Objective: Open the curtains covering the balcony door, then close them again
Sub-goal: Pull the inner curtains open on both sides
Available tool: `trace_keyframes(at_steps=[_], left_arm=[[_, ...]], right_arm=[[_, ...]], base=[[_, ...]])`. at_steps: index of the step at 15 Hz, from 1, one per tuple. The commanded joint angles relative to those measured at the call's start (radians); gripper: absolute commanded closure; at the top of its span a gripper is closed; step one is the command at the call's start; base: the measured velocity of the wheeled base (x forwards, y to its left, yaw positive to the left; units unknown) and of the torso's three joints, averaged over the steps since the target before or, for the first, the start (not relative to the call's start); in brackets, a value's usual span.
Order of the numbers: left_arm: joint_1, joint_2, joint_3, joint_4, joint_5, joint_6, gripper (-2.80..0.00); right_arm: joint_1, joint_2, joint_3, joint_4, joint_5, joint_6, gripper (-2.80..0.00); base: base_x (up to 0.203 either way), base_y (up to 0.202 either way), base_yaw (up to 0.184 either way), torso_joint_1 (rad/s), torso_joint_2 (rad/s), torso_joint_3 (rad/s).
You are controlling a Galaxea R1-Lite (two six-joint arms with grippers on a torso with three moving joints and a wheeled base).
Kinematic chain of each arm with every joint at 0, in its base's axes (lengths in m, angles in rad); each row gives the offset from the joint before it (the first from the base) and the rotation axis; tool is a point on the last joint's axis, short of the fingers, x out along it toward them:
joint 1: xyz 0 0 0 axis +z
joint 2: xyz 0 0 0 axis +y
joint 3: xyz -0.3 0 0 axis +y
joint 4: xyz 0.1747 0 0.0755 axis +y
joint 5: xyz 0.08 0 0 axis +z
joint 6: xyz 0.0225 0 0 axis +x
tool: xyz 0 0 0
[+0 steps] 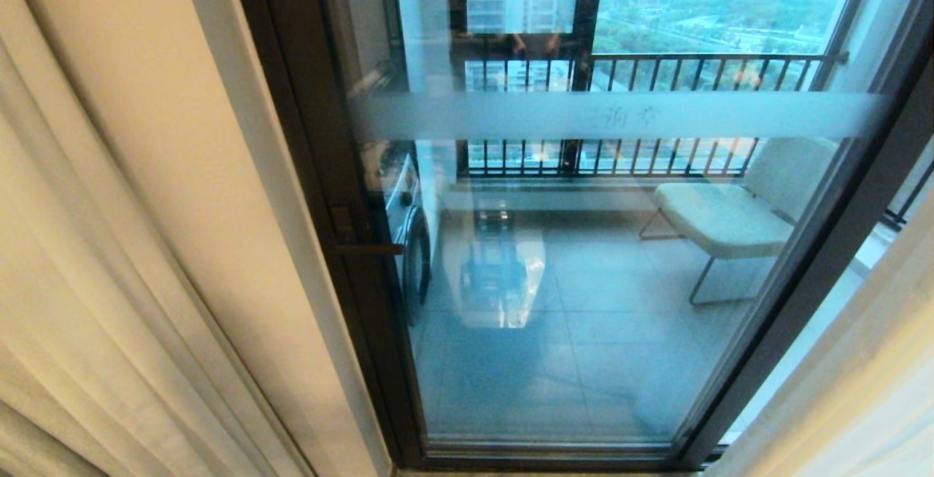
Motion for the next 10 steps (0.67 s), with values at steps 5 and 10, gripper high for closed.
trace_keyframes(at_steps=[5,10], left_arm=[[0.000,-0.002,0.000,-0.002,0.000,-0.001,0.00],[0.000,-0.002,0.000,0.000,0.000,0.001,0.00]], right_arm=[[0.001,0.000,0.000,0.000,0.000,-0.001,0.00],[0.001,0.000,0.000,0.000,0.000,-0.001,0.00]], base=[[0.000,0.000,0.000,0.000,0.00,0.000],[0.000,0.000,0.000,0.000,0.00,0.000]])
